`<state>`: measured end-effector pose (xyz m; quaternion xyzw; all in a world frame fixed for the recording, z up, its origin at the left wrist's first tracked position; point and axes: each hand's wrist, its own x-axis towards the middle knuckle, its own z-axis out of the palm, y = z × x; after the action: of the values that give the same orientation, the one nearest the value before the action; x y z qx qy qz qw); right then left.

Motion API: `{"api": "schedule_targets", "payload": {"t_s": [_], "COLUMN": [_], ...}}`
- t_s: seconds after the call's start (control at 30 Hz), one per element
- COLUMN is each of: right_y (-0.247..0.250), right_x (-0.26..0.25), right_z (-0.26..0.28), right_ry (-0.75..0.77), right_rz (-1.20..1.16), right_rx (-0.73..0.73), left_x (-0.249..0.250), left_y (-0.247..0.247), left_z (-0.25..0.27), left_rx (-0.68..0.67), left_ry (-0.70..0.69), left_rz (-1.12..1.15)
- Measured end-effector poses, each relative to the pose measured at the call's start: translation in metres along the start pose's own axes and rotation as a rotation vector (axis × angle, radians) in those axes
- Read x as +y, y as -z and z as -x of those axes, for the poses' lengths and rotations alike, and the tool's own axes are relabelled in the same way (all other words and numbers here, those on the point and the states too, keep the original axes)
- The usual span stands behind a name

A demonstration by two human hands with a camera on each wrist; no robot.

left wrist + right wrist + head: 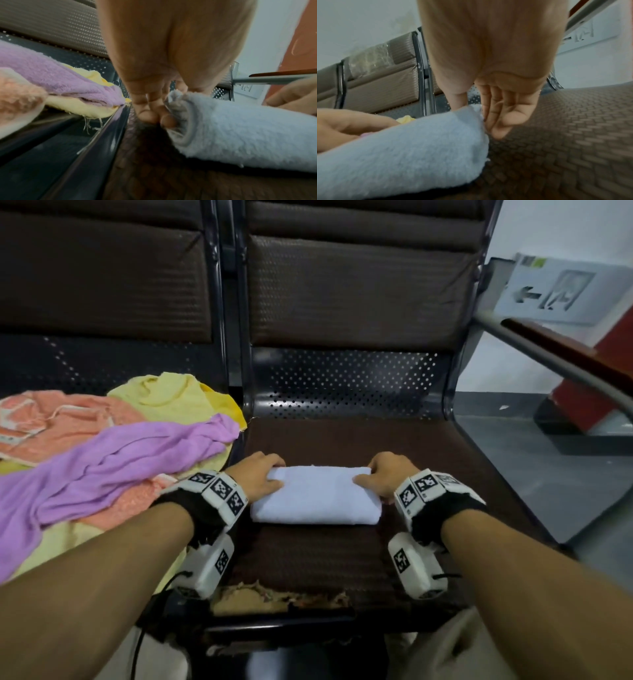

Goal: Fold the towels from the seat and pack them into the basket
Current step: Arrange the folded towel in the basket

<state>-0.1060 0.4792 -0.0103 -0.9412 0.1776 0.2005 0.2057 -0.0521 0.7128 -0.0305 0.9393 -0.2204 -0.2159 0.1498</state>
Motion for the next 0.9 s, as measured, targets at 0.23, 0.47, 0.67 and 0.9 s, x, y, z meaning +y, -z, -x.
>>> {"api": "schedule_targets", "payload": {"t_s": [0.23, 0.47, 0.67, 0.9], "right_y": [-0.005, 0.028, 0.077, 0.117], "right_x": [-0.007, -0.042, -0.046, 0.024], "right_z": [0.003, 0.049, 0.130, 0.199], "right_ry": [-0.051, 0.421, 0.672, 0.603], "right_rz": [-0.139, -0.420, -0.548, -0.766], "right_rx": [-0.200, 0.022, 0.261, 0.596], "left_x": [0.008, 0.037, 0.068, 0.141], "left_y": [0.006, 0.028, 0.061, 0.073], "left_z": [0.002, 0.034, 0.086, 0.133], "left_rx": [-0.196, 0.030, 0.124, 0.127], "left_ry": [0.046, -0.231, -0.311, -0.381], "left_rz": [-0.123, 0.075, 0.459, 0.386]}}
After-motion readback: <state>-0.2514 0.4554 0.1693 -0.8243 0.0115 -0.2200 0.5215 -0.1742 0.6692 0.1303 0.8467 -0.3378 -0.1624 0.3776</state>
